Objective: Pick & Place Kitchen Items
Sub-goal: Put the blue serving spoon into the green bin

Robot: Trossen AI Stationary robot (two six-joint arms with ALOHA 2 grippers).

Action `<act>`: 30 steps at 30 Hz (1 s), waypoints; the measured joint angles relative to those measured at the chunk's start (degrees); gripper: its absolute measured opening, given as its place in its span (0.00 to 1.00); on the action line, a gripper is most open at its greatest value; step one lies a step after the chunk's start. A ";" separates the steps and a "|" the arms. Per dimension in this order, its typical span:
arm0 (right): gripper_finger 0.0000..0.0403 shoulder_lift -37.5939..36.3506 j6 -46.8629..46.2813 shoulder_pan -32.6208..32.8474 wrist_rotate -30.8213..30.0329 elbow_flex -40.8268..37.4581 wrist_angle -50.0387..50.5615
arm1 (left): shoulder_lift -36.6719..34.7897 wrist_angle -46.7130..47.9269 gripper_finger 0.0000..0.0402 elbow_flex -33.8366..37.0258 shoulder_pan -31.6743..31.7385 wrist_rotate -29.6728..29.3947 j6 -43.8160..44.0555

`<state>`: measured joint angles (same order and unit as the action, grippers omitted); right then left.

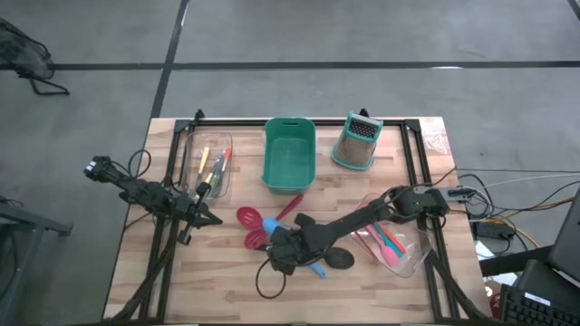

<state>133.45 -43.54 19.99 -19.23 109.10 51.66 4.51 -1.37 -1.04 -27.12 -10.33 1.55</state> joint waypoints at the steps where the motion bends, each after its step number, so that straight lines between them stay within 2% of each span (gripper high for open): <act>1: 0.05 0.00 -0.27 0.00 -0.12 0.00 -0.01 | 0.01 0.00 0.03 0.00 0.00 0.00 -0.01; 7: 0.07 0.00 -3.18 0.01 -0.28 0.16 -0.01 | 0.01 0.00 0.03 0.00 0.00 0.00 -0.01; 24: 0.42 1.35 -5.59 -0.36 0.21 -0.22 0.06 | -0.02 0.02 0.03 0.00 -0.02 0.00 0.01; 30: 0.44 1.36 -5.49 -0.70 0.23 -0.11 0.04 | -0.02 0.00 0.03 0.00 0.00 -0.01 -0.01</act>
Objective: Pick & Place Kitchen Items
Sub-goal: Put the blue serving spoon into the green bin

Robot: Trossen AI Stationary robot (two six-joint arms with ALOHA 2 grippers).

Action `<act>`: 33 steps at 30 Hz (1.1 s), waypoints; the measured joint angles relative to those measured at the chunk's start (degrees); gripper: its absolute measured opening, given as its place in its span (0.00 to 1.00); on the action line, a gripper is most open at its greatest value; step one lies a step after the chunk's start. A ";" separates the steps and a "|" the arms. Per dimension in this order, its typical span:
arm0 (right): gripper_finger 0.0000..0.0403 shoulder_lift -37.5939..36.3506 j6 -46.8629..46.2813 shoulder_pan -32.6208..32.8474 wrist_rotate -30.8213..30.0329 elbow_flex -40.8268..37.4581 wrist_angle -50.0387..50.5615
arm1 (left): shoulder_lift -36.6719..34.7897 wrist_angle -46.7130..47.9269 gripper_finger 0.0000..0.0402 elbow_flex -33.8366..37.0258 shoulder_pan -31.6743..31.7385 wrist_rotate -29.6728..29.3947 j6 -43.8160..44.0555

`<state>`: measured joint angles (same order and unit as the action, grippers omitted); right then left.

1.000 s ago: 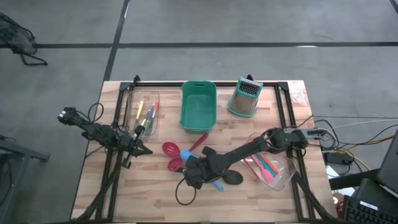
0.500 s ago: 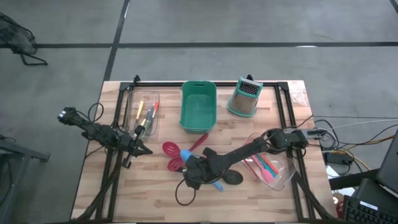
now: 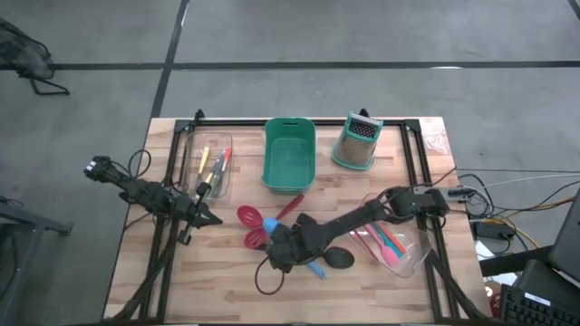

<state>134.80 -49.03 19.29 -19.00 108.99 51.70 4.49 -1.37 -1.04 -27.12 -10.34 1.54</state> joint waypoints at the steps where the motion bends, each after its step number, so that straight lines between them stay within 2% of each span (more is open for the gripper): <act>1: 0.42 0.00 0.12 0.02 0.00 -0.01 0.00 | 0.02 0.00 0.03 0.00 -0.01 0.01 0.02; 4: 0.36 -0.05 1.28 0.00 0.01 0.00 0.00 | 0.02 0.00 0.03 0.00 0.00 -0.01 0.00; 12: 0.10 -0.21 3.63 -0.07 0.21 0.18 0.12 | 0.02 0.00 0.03 0.00 -0.01 0.01 0.00; 18: 0.10 -0.33 5.55 0.10 1.06 2.28 0.12 | 0.00 -0.02 0.03 0.00 -0.01 0.01 0.00; 23: 0.14 -0.45 7.41 0.97 1.03 5.10 0.39 | 0.01 -0.01 0.03 0.00 -0.01 0.00 0.01; 30: 0.11 -0.46 17.07 1.16 -0.92 9.49 0.59 | 0.00 -0.02 0.03 0.00 0.00 0.01 0.01; 33: 0.11 -0.46 24.29 1.10 -4.74 11.68 1.32 | 0.01 -0.02 0.03 0.00 -0.01 0.01 0.00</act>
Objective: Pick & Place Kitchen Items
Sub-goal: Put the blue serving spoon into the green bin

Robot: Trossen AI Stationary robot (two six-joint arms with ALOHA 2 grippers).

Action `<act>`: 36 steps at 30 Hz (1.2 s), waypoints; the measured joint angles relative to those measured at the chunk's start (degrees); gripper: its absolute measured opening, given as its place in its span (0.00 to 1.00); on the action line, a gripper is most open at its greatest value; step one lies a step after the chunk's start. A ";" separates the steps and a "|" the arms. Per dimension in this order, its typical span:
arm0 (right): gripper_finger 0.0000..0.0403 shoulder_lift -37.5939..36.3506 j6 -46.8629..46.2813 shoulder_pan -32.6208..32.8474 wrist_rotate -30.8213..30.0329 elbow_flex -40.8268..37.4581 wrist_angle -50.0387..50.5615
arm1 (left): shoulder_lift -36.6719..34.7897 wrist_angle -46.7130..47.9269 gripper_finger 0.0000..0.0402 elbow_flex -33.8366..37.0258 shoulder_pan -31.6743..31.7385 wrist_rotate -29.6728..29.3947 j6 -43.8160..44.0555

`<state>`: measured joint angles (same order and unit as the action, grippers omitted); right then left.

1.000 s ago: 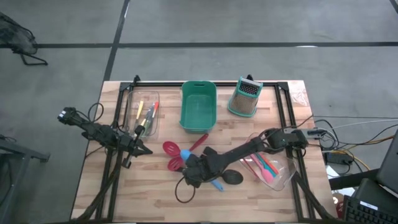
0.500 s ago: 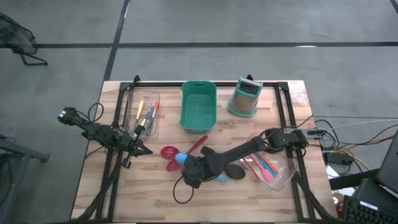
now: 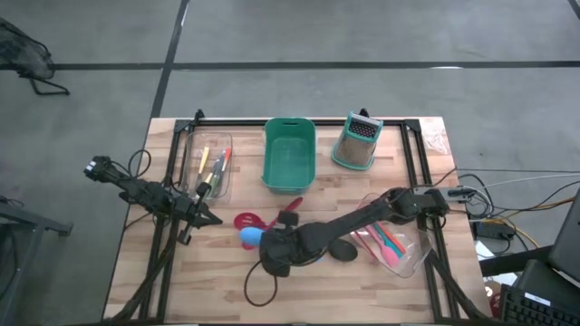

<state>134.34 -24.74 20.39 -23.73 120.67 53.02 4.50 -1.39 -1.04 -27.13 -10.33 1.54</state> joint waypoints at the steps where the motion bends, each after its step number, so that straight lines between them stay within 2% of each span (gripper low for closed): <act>1: 0.12 0.00 1.96 0.01 -1.75 0.92 0.90 | -0.01 0.00 0.03 0.00 0.01 -0.02 0.00; 7: 0.14 -0.02 4.91 -0.52 -14.79 7.96 7.89 | 0.00 0.00 0.03 0.00 0.01 0.00 0.01; 12: 0.10 -0.11 4.68 -2.47 -20.00 14.42 8.56 | -0.01 0.00 0.03 0.00 0.01 -0.01 0.00; 15: 0.10 -2.28 5.62 -4.58 -22.44 13.76 6.70 | 0.01 0.00 0.03 0.00 0.01 -0.02 0.00; 20: 0.13 -5.65 1.23 -10.05 -22.57 13.78 6.72 | 0.01 0.00 0.03 0.00 0.01 0.00 0.02; 26: 0.12 -6.86 0.69 -17.14 -21.91 13.83 4.67 | 0.01 0.02 0.03 0.00 0.00 -0.01 0.01; 36: 0.14 -5.39 -6.57 -29.34 -8.35 10.89 3.59 | 0.01 0.02 0.03 0.00 0.00 -0.01 0.01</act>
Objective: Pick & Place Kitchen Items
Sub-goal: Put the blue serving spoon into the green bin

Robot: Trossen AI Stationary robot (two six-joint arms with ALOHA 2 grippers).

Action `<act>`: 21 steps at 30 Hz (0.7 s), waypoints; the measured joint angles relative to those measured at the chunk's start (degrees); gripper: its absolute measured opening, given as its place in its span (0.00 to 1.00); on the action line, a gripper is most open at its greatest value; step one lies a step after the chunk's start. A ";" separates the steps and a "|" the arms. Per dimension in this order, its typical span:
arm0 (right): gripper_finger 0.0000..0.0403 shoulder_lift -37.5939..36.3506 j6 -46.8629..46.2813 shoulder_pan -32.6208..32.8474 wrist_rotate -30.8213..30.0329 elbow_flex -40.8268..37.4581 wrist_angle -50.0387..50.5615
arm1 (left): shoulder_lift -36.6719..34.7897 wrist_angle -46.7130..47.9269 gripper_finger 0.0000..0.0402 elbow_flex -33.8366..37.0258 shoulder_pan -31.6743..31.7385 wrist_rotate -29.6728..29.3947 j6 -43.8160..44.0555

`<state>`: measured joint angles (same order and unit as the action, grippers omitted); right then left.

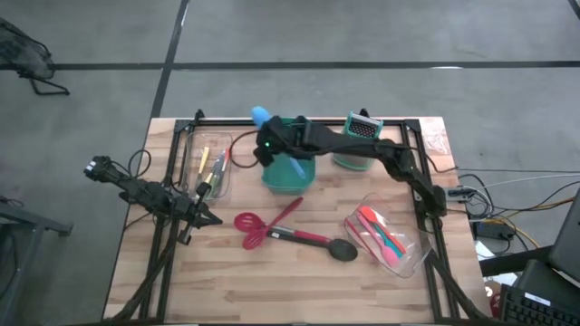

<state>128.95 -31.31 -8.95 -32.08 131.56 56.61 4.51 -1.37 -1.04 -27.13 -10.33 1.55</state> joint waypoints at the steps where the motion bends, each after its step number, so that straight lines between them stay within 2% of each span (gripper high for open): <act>1: 0.14 0.02 -0.18 -0.71 0.75 -0.89 0.02 | 0.00 0.01 0.03 0.00 0.00 0.01 -0.01; 6: 0.11 0.09 -1.92 -2.56 2.10 -6.35 -0.36 | 0.00 0.02 0.03 0.00 0.00 0.01 0.00; 12: 0.15 0.17 -3.88 -3.19 2.26 -13.93 -3.66 | 0.00 0.02 0.03 0.00 0.01 0.01 0.01; 21: 0.14 0.17 -4.33 -3.41 2.63 -18.57 -4.50 | 0.00 0.02 0.03 0.00 0.01 0.00 0.01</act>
<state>129.12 -35.64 -12.36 -29.45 112.99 52.12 4.51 -1.34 -1.04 -27.12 -10.33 1.56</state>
